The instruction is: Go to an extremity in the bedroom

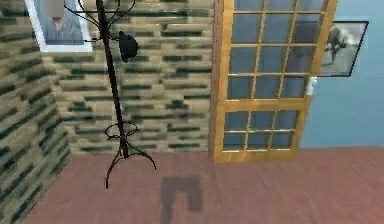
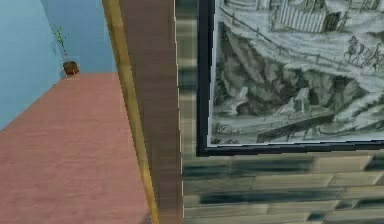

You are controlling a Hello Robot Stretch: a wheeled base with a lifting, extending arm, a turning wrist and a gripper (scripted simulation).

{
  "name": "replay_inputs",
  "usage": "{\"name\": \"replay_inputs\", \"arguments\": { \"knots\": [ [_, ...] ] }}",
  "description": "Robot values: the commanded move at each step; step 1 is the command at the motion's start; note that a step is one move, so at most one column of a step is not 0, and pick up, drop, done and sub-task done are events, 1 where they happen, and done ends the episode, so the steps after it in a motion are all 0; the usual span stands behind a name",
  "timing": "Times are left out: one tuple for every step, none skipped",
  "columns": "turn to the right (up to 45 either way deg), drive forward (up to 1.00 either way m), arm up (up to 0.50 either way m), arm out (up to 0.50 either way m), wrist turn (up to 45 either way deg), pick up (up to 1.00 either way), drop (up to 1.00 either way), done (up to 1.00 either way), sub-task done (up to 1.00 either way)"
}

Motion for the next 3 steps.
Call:
{"name": "replay_inputs", "arguments": {
  "knots": [
    [-12.0, 0.0, 0.0, 0.0, 0.0, 0.0, 0.0, 0.0, 0.0],
    [0.0, 0.15, 0.0, 0.0, 0.0, 0.0, 0.0, 0.0, 0.0],
    [45.0, 0.0, 0.0, 0.0, 0.0, 0.0, 0.0, 0.0, 0.0]
  ]
}}
